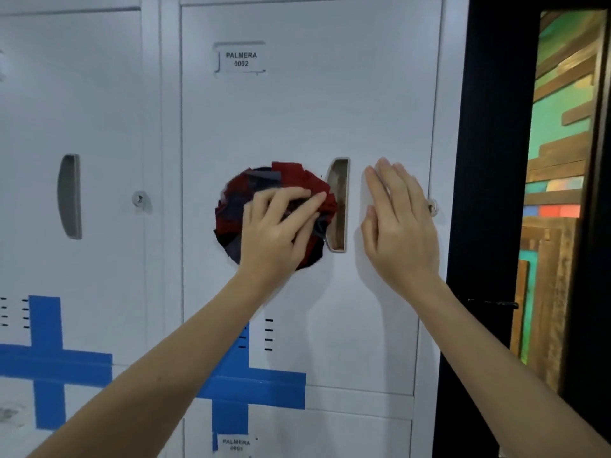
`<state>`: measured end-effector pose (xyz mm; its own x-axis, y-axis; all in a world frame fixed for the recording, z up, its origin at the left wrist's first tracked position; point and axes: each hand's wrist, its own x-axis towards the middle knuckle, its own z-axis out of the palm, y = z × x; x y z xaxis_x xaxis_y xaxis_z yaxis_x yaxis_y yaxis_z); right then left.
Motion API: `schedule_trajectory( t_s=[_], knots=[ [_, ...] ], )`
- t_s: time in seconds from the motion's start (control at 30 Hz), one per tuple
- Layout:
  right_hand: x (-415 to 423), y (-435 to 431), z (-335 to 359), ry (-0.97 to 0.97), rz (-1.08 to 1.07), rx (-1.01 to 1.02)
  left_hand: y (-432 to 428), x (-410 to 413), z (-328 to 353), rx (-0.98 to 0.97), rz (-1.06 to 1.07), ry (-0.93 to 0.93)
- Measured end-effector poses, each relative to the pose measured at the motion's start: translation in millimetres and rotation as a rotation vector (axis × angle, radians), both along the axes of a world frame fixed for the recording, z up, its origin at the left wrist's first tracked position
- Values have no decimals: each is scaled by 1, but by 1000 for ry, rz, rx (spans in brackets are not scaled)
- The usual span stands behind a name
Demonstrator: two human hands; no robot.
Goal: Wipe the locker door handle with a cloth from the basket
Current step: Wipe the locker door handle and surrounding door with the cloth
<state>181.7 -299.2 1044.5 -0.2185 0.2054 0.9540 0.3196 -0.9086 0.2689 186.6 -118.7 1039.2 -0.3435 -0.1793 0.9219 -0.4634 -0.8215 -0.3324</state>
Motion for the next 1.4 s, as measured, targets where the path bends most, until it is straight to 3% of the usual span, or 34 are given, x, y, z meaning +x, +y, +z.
schedule_trajectory(
  t_s=[0.13, 0.3, 0.47, 0.63, 0.8, 1.0, 1.17, 1.33, 1.4],
  knots=[
    [0, -1, -1, -3, -5, -2, 15, 2, -15, 259, 94, -50],
    [-1, -1, 0, -2, -15, -6, 0, -5, 14, -51, -90, 90],
    [1, 0, 0, -6, -19, -1, 13, 0, -7, 182, -41, 41],
    [1, 0, 0, -15, -18, 1, 6, 0, 17, 8, -80, 81],
    [1, -1, -2, -3, -28, 1, 19, 1, -8, 286, -8, 51],
    [0, 0, 1, -2, -23, -3, -2, -4, 9, 5, -117, 117],
    [0, -1, -1, 5, -23, -6, 18, -4, -6, 253, -30, 28],
    [-1, 0, 0, -3, -9, -1, -4, -6, 8, -9, -70, 69],
    [0, 0, 0, -4, -11, 0, -9, -5, 0, 13, -65, 64]
  ],
)
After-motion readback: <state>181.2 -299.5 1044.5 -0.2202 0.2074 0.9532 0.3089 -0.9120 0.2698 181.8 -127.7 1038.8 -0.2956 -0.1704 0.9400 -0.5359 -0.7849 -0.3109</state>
